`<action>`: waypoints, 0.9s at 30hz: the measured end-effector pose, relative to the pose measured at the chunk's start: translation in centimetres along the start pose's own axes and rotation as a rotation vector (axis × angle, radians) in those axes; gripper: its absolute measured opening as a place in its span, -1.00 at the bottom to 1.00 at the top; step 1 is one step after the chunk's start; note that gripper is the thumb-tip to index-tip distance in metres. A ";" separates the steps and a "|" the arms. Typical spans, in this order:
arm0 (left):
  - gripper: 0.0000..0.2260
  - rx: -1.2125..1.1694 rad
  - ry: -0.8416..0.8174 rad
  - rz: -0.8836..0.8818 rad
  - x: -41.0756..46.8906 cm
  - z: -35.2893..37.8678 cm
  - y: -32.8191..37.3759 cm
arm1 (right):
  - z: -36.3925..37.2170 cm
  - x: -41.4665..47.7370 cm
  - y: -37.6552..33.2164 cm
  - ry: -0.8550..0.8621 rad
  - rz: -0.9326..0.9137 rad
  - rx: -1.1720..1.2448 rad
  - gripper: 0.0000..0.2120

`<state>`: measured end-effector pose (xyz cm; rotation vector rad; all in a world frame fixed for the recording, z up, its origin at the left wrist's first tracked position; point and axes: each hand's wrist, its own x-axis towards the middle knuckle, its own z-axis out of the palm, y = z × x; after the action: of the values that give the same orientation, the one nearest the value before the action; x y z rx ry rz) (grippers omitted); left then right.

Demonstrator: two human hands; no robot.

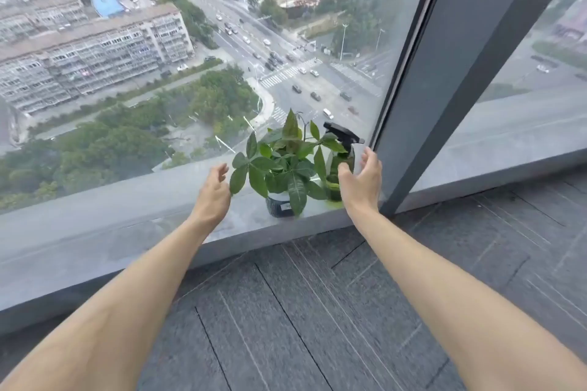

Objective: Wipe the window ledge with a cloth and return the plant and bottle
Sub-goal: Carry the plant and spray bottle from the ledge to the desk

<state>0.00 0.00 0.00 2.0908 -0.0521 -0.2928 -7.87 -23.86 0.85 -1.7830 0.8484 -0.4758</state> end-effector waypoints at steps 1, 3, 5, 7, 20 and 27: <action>-0.53 0.019 -0.011 0.012 0.3 0.5 -1.2 | 0.6 0.1 1.0 0.000 -0.012 -0.001 -0.41; -0.42 0.069 -0.064 0.026 1.1 1.5 -3.4 | 2.1 0.9 3.0 -0.005 -0.033 -0.022 -0.37; -0.36 0.071 -0.134 0.034 1.6 2.9 -5.0 | 3.3 1.8 4.8 -0.009 -0.048 -0.026 -0.33; -0.22 0.066 -0.166 0.065 2.5 4.3 -6.1 | 4.2 2.8 6.0 0.008 -0.090 -0.035 -0.27; -0.34 -0.031 -0.220 0.353 6.5 9.5 -6.4 | 5.6 7.2 8.7 0.016 -0.121 -0.102 -0.27; -0.18 -0.014 -0.147 0.300 7.2 11.1 -7.0 | 6.4 8.2 9.5 0.068 -0.153 -0.103 -0.48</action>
<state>3.82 -6.90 -12.73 2.0103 -0.4453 -0.2617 -1.11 -27.64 -10.95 -1.9452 0.7991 -0.6044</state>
